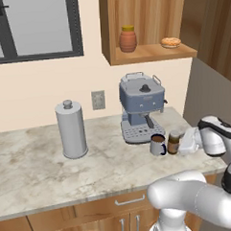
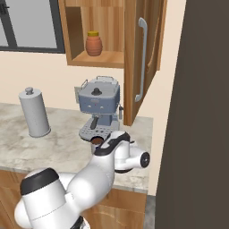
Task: Pick the cinnamon and honey bottle from the cabinet and place them next to the mug.
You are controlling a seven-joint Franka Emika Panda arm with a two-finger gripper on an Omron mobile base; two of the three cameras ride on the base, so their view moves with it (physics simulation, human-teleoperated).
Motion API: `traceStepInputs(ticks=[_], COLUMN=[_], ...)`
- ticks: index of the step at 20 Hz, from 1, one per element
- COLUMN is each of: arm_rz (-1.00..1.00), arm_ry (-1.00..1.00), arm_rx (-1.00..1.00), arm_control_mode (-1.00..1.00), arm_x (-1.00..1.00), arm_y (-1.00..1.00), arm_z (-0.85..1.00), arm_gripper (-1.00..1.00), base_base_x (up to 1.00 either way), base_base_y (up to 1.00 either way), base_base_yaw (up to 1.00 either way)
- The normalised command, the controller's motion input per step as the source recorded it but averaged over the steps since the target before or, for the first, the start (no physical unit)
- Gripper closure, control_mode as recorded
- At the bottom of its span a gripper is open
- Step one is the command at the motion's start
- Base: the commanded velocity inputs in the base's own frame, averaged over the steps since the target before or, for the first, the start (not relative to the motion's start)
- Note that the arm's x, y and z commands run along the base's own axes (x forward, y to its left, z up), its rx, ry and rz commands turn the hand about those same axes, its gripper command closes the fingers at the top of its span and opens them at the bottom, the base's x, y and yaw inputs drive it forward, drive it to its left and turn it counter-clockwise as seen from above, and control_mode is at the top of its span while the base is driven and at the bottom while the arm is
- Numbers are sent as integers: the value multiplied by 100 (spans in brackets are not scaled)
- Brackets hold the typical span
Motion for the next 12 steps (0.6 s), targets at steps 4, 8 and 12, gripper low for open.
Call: traceStepInputs(ticks=[4,8,12], arm_rz=[0,0,-3], arm_ry=[-3,-7,0], arm_rx=[0,0,0], arm_control_mode=[-100,-100,-100], arm_x=[-5,-19,-21], arm_y=[1,4,15], arm_z=[43,51,52], arm_gripper=[-100,-100,-100], base_base_x=[0,0,0], base_base_y=[0,0,0], base_base_yaw=[0,0,0])
